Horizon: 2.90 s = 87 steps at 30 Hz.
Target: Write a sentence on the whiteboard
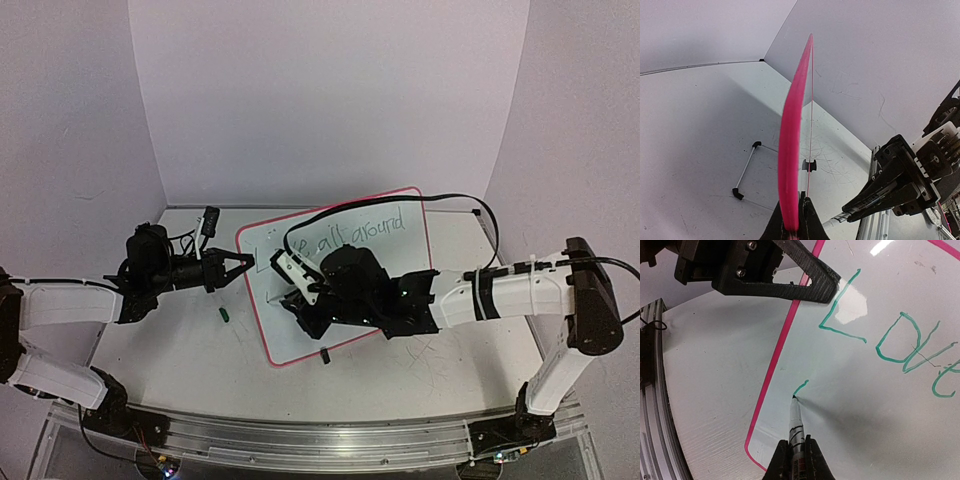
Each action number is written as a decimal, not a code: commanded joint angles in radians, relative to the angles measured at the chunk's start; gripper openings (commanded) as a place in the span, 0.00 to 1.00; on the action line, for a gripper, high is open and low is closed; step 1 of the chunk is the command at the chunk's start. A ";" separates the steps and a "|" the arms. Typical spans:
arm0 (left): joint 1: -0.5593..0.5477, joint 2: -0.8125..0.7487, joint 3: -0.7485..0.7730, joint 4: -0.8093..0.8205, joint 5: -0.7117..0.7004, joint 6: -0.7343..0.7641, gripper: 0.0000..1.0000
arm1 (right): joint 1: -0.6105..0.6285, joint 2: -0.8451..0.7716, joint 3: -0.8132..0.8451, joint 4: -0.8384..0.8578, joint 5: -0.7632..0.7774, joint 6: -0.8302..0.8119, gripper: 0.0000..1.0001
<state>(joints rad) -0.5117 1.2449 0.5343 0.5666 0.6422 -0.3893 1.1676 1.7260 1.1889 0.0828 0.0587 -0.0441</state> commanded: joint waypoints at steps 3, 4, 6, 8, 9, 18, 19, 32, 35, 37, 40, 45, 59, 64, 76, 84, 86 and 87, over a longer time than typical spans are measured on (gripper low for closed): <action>-0.001 0.015 -0.013 -0.088 -0.058 0.089 0.00 | -0.003 -0.006 0.000 -0.014 0.078 0.012 0.00; -0.001 0.014 -0.014 -0.088 -0.059 0.089 0.00 | -0.004 -0.008 0.000 -0.014 0.081 0.012 0.00; -0.001 0.013 -0.014 -0.088 -0.060 0.089 0.00 | -0.005 -0.012 0.001 -0.012 0.089 0.013 0.00; -0.001 0.013 -0.014 -0.089 -0.059 0.089 0.00 | -0.007 -0.016 0.001 -0.009 0.100 0.014 0.00; -0.001 0.013 -0.014 -0.089 -0.059 0.089 0.00 | -0.009 -0.018 0.001 -0.007 0.105 0.016 0.00; -0.001 0.017 -0.010 -0.090 -0.057 0.090 0.00 | -0.024 -0.029 0.014 0.018 0.130 0.028 0.00; -0.001 0.017 -0.010 -0.090 -0.056 0.090 0.00 | -0.025 -0.030 0.016 0.019 0.133 0.029 0.00; -0.001 0.016 -0.012 -0.091 -0.060 0.092 0.00 | -0.035 -0.047 0.026 0.037 0.150 0.028 0.00; -0.001 0.021 -0.010 -0.091 -0.057 0.093 0.00 | -0.035 -0.042 0.036 0.040 0.142 0.025 0.00; -0.001 0.020 -0.008 -0.092 -0.057 0.093 0.00 | -0.035 -0.038 0.039 0.040 0.133 0.022 0.00; -0.001 0.018 -0.010 -0.091 -0.060 0.093 0.00 | -0.035 -0.035 0.032 0.040 0.117 0.020 0.00; -0.001 0.021 -0.008 -0.091 -0.058 0.094 0.00 | -0.035 -0.042 0.008 0.039 0.108 0.025 0.00; -0.001 0.022 -0.007 -0.092 -0.060 0.099 0.00 | -0.033 -0.042 -0.045 0.012 0.066 0.072 0.00; -0.001 0.023 -0.007 -0.092 -0.060 0.100 0.00 | -0.031 -0.043 -0.055 0.006 0.052 0.081 0.00; -0.001 0.021 -0.013 -0.091 -0.065 0.101 0.00 | -0.019 -0.043 -0.087 -0.001 0.026 0.099 0.00; -0.001 0.021 -0.013 -0.091 -0.064 0.101 0.00 | -0.008 -0.027 -0.083 -0.001 0.013 0.105 0.00; -0.001 0.019 -0.013 -0.091 -0.064 0.100 0.00 | -0.005 -0.015 -0.070 0.005 0.007 0.109 0.00; -0.001 0.018 -0.013 -0.091 -0.064 0.099 0.00 | -0.003 -0.009 -0.063 0.010 0.005 0.111 0.00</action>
<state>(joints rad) -0.5117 1.2484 0.5343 0.5667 0.6342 -0.3889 1.1610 1.6978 1.1099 0.0925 0.0513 0.0507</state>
